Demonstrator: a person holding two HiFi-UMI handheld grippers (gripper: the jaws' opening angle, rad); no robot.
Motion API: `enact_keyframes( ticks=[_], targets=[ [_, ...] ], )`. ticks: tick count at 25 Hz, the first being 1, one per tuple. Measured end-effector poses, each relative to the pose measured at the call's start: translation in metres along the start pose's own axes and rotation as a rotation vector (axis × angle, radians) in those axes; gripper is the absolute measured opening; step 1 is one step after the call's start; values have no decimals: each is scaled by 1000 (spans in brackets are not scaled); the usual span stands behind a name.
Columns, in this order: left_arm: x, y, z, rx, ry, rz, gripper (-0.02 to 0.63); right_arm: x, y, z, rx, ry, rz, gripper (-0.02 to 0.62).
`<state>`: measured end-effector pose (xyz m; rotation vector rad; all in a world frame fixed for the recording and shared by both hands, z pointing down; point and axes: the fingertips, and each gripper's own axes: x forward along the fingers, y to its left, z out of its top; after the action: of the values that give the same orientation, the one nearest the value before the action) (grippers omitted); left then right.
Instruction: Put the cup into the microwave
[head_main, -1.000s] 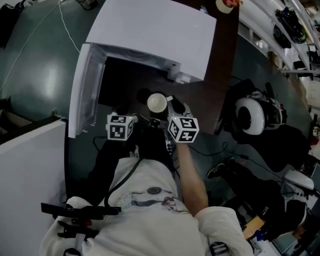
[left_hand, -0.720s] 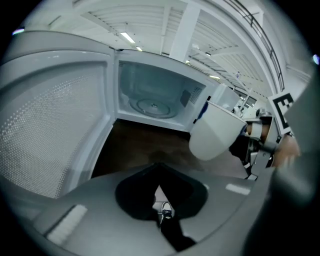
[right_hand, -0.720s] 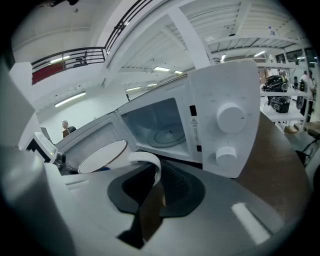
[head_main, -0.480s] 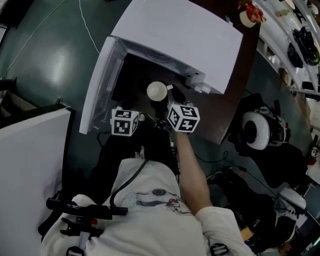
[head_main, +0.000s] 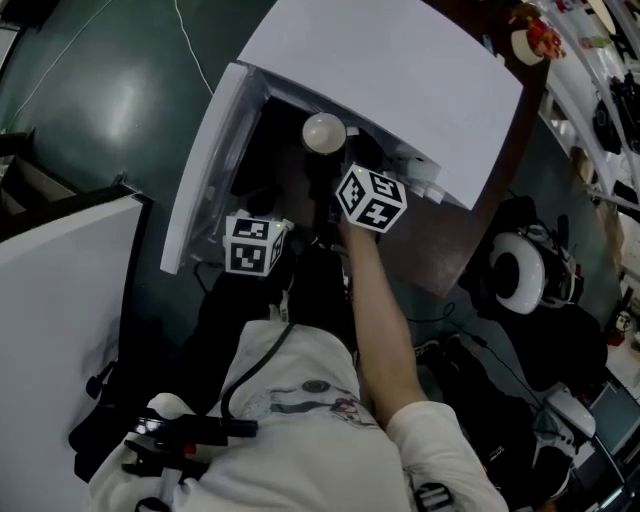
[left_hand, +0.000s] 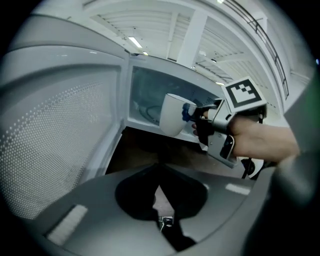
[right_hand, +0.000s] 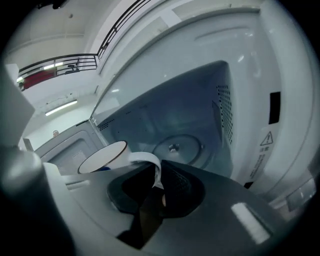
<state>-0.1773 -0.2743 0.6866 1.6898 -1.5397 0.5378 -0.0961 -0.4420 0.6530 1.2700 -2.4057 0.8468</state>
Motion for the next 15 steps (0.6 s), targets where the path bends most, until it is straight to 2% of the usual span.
enact_keyframes(
  ticks=[7,15],
  targets=[
    [8,2,13,-23,-15,-15,0,24,-26,16,64,-73,-120,40],
    [3,2,2,-11,15,-35,0,39,-47,31,132,-168,-225,40]
  ],
)
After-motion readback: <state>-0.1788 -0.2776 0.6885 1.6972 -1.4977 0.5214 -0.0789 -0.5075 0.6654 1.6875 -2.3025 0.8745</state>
